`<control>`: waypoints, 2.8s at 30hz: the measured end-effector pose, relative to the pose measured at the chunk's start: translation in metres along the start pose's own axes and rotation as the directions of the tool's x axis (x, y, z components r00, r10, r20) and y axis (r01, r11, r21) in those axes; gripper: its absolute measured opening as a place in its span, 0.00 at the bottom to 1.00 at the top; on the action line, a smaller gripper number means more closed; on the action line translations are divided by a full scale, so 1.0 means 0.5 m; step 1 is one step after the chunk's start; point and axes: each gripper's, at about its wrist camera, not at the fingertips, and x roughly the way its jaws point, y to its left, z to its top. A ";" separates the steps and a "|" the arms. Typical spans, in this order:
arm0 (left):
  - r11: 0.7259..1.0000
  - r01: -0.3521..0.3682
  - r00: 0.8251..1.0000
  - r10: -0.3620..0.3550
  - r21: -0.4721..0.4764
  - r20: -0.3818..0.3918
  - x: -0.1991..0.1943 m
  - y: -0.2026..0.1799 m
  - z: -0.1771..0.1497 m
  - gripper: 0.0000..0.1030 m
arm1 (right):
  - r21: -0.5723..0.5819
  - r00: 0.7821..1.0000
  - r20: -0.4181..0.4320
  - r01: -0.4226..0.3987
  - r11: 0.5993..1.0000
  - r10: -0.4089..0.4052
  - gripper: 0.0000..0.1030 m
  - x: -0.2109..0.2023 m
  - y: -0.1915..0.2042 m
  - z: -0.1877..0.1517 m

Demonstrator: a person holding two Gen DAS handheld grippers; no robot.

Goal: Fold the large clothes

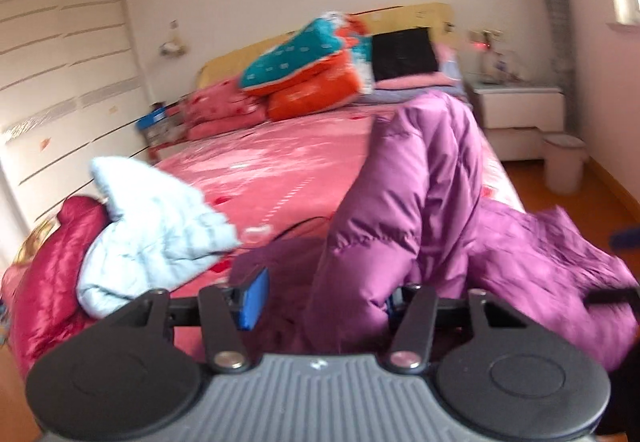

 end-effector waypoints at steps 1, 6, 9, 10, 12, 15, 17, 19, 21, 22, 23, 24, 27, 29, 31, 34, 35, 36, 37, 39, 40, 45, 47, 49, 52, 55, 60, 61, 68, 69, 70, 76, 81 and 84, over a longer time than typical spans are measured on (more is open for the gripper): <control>1.000 -0.007 1.000 0.007 -0.003 -0.011 0.011 0.003 0.000 0.53 | -0.036 1.000 -0.003 -0.017 0.999 0.017 1.00 0.001 0.014 -0.001; 1.000 0.012 0.999 -0.011 0.008 -0.035 0.033 -0.014 -0.026 0.59 | -0.233 0.999 -0.026 -0.030 0.972 0.025 1.00 0.026 0.088 -0.019; 1.000 0.027 0.998 -0.027 0.009 -0.049 0.052 -0.019 -0.033 0.68 | -0.290 0.999 -0.039 0.001 0.957 -0.013 1.00 0.051 0.099 -0.028; 0.999 0.032 0.998 -0.032 0.007 -0.053 0.058 -0.016 -0.033 0.68 | -0.288 0.999 -0.037 0.005 0.958 -0.017 1.00 0.055 0.097 -0.028; 0.999 0.042 0.997 -0.042 -0.002 -0.068 0.071 -0.015 -0.035 0.68 | -0.275 0.999 -0.047 0.000 0.961 -0.013 1.00 0.069 0.094 -0.026; 0.997 0.078 0.994 -0.079 -0.014 -0.076 0.082 -0.015 -0.038 0.51 | -0.276 0.997 -0.078 -0.032 0.961 0.011 1.00 0.085 0.111 -0.039; 0.994 0.108 0.991 -0.110 -0.037 -0.081 0.085 -0.013 -0.038 0.32 | -0.290 0.996 -0.087 -0.044 0.956 0.020 1.00 0.097 0.113 -0.038; 0.992 0.116 0.990 -0.120 -0.058 -0.076 0.085 -0.011 -0.037 0.24 | -0.298 0.996 -0.085 -0.046 0.953 0.021 1.00 0.102 0.117 -0.046; 0.990 0.120 0.990 -0.125 -0.068 -0.068 0.083 -0.008 -0.033 0.19 | -0.282 0.996 -0.090 -0.052 0.958 0.027 0.90 0.106 0.111 -0.045; 0.990 0.121 0.990 -0.126 -0.079 -0.063 0.081 -0.003 -0.030 0.17 | -0.273 0.996 -0.090 -0.048 0.961 0.025 0.85 0.106 0.109 -0.044; 0.988 0.123 0.990 -0.129 -0.098 -0.056 0.079 0.005 -0.026 0.15 | -0.266 0.996 -0.086 -0.046 0.963 0.024 0.75 0.103 0.105 -0.043; 0.985 0.126 0.990 -0.133 -0.119 -0.050 0.078 0.015 -0.021 0.14 | -0.255 0.996 -0.082 -0.043 0.966 0.023 0.66 0.101 0.103 -0.038; 0.978 0.128 0.990 -0.135 -0.165 -0.032 0.077 0.048 -0.004 0.12 | -0.228 0.999 -0.053 -0.021 0.973 0.009 0.53 0.097 0.097 -0.024; 0.974 0.124 0.991 -0.130 -0.190 -0.019 0.078 0.069 0.011 0.11 | -0.213 1.000 -0.017 0.002 0.977 -0.006 0.49 0.090 0.094 -0.010; 0.968 0.118 0.993 -0.120 -0.221 0.003 0.081 0.098 0.032 0.11 | -0.217 0.999 0.030 0.030 0.976 -0.024 0.45 0.081 0.097 0.006; 0.963 0.104 0.995 -0.098 -0.250 0.037 0.091 0.140 0.063 0.10 | -0.209 0.995 0.094 0.056 0.976 -0.037 0.40 0.074 0.096 0.033; 0.961 0.097 0.995 -0.088 -0.259 0.047 0.096 0.154 0.075 0.10 | -0.196 0.992 0.117 0.064 0.978 -0.041 0.39 0.073 0.092 0.045; 0.960 0.090 0.995 -0.078 -0.266 0.055 0.102 0.169 0.086 0.10 | -0.186 0.989 0.137 0.071 0.980 -0.046 0.37 0.073 0.087 0.057; 0.959 0.084 0.996 -0.070 -0.270 0.062 0.110 0.181 0.095 0.10 | -0.181 0.986 0.155 0.083 0.980 -0.055 0.37 0.075 0.083 0.069; 0.961 0.064 0.996 -0.045 -0.270 0.077 0.126 0.202 0.116 0.10 | -0.184 0.980 0.182 0.112 0.977 -0.078 0.34 0.082 0.076 0.088; 0.961 0.054 0.996 -0.032 -0.272 0.085 0.135 0.213 0.128 0.10 | -0.181 0.977 0.195 0.127 0.975 -0.091 0.33 0.088 0.070 0.097; 0.960 0.003 0.993 0.030 -0.280 0.114 0.184 0.264 0.173 0.10 | -0.132 0.946 0.269 0.225 0.965 -0.184 0.29 0.128 0.024 0.161; 0.959 -0.021 0.991 0.057 -0.283 0.119 0.209 0.286 0.191 0.11 | -0.108 0.928 0.295 0.269 0.957 -0.228 0.24 0.149 -0.003 0.188; 0.956 -0.048 0.989 0.087 -0.289 0.124 0.233 0.303 0.205 0.11 | -0.071 0.906 0.324 0.311 0.948 -0.273 0.16 0.169 -0.038 0.219; 0.943 -0.078 0.986 0.122 -0.325 0.116 0.273 0.334 0.216 0.11 | -0.041 0.870 0.358 0.376 0.926 -0.338 0.07 0.211 -0.089 0.268; 0.937 -0.130 0.982 0.166 -0.325 0.085 0.320 0.352 0.205 0.11 | -0.021 0.890 0.304 0.364 0.931 -0.340 0.07 0.278 -0.142 0.296; 0.916 -0.188 0.979 0.205 -0.354 0.011 0.376 0.374 0.157 0.11 | 0.055 0.946 0.156 0.280 0.958 -0.285 0.24 0.357 -0.207 0.284; 0.916 -0.195 0.978 0.210 -0.350 0.004 0.381 0.370 0.148 0.11 | 0.084 0.957 0.132 0.248 0.965 -0.257 0.30 0.364 -0.219 0.281; 0.928 -0.209 0.976 0.217 -0.310 -0.010 0.380 0.350 0.113 0.10 | 0.230 0.999 -0.009 -0.031 0.973 0.034 1.00 0.402 -0.233 0.272; 0.929 -0.208 0.977 0.214 -0.305 -0.012 0.380 0.349 0.109 0.10 | 0.238 0.997 -0.048 -0.049 0.970 0.062 1.00 0.425 -0.232 0.268; 0.931 -0.206 0.977 0.211 -0.302 -0.016 0.380 0.350 0.106 0.10 | 0.248 0.992 -0.090 -0.064 0.967 0.088 1.00 0.446 -0.234 0.264; 0.943 -0.191 0.981 0.187 -0.272 -0.041 0.382 0.340 0.090 0.10 | 0.355 0.938 -0.286 -0.087 0.931 0.196 1.00 0.594 -0.250 0.205; 0.946 -0.182 0.983 0.174 -0.269 -0.053 0.385 0.324 0.077 0.10 | 0.212 0.938 -0.302 -0.108 0.971 0.170 1.00 0.637 -0.191 0.183; 0.944 -0.181 0.983 0.178 -0.275 -0.036 0.379 0.321 0.083 0.10 | 0.124 0.957 -0.265 -0.091 0.988 0.121 0.84 0.639 -0.153 0.181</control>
